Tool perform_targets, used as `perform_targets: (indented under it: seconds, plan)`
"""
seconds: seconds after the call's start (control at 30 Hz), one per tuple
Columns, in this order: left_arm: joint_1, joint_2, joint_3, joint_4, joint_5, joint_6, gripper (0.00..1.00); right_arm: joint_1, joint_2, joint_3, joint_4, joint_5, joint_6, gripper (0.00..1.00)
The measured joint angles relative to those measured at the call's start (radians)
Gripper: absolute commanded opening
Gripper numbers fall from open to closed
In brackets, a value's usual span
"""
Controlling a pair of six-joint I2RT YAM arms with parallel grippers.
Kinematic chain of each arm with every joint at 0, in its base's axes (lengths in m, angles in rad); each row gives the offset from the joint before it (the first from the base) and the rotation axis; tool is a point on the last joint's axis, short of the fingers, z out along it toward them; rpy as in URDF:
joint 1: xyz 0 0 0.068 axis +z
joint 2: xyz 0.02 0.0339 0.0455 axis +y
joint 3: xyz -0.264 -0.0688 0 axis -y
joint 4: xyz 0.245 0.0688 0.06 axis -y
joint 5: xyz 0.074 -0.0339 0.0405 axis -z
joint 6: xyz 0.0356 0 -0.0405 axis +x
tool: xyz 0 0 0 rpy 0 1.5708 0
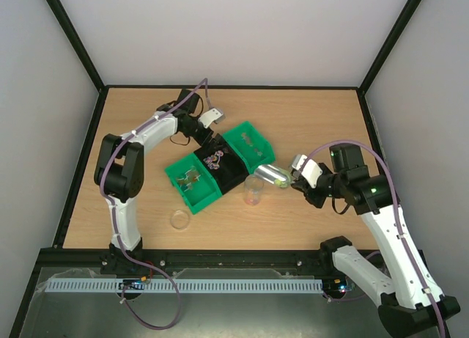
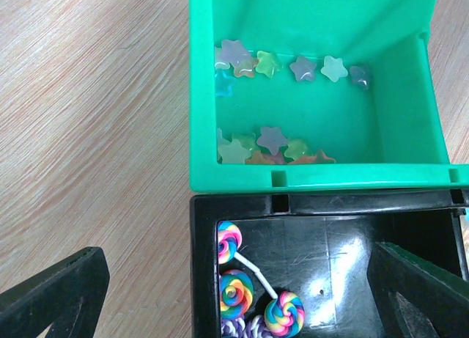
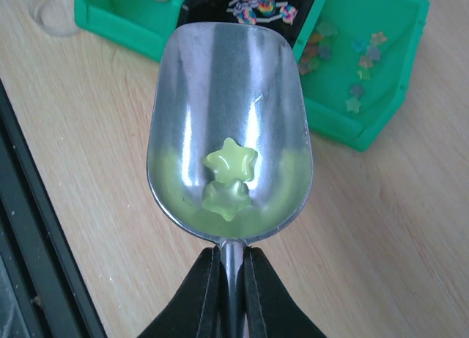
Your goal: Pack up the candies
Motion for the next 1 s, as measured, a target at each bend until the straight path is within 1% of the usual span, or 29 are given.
perform_targets:
  seconds: [0.2, 0.43, 0.63, 1.0]
  plan:
    - [0.000, 0.000, 0.000, 0.003, 0.005, -0.005, 0.99, 0.000, 0.051, 0.029, -0.074, 0.024, -0.040, 0.01]
    - [0.000, -0.001, -0.007, 0.009, 0.006, -0.006, 0.99, 0.000, 0.113, 0.035, -0.102, 0.040, -0.064, 0.01]
    - [0.000, -0.003, -0.008, 0.014, 0.006, -0.006, 0.99, 0.000, 0.183, 0.072, -0.122, 0.053, -0.065, 0.01]
    - [0.006, -0.009, -0.036, 0.026, 0.005, -0.007, 0.99, 0.032, 0.243, 0.117, -0.171, 0.080, -0.105, 0.01]
